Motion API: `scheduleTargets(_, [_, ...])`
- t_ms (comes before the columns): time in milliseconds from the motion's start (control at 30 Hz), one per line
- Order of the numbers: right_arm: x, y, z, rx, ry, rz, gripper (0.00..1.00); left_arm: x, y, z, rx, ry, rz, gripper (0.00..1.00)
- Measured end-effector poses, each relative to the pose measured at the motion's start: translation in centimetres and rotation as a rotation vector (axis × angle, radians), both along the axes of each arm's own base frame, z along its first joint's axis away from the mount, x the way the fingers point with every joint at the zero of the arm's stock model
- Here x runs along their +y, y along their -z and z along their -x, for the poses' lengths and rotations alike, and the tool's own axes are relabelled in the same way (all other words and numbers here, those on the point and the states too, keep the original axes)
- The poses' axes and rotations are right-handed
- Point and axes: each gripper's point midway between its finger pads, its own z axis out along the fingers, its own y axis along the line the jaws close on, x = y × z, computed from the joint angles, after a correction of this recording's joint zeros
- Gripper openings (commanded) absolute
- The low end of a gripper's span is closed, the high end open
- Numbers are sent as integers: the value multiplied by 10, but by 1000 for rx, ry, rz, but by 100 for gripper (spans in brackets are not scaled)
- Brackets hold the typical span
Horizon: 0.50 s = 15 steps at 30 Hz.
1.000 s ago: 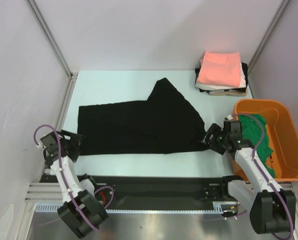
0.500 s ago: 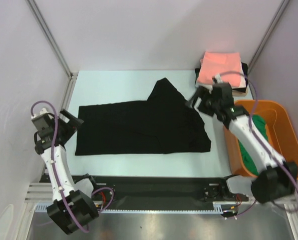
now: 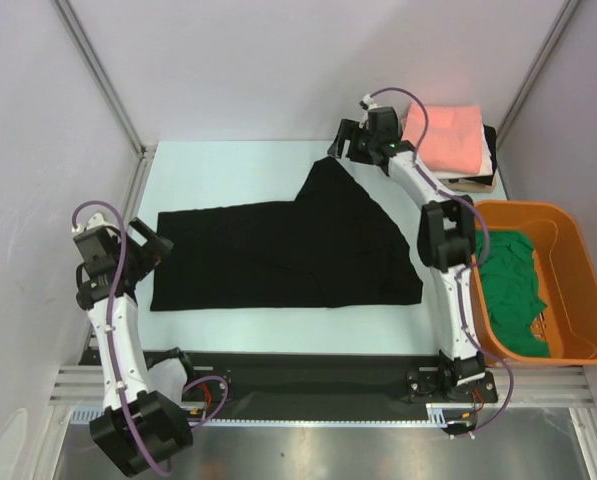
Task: Fold and stack the t-shirts
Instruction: Fold the tshirt
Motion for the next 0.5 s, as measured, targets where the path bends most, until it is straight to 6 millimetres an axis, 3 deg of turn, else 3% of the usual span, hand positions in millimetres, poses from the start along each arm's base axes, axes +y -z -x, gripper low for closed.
scheduleTargets(133, [8, 51, -42, 5, -21, 38, 87, 0, -3, 2, -9, -6, -18, 100])
scheduleTargets(300, [-4, 93, -68, 5, 6, 35, 87, -2, -10, 3, -38, -1, -37, 100])
scheduleTargets(500, [-22, 111, -92, -35, 48, 25, 84, -4, -9, 2, -35, 6, -36, 100])
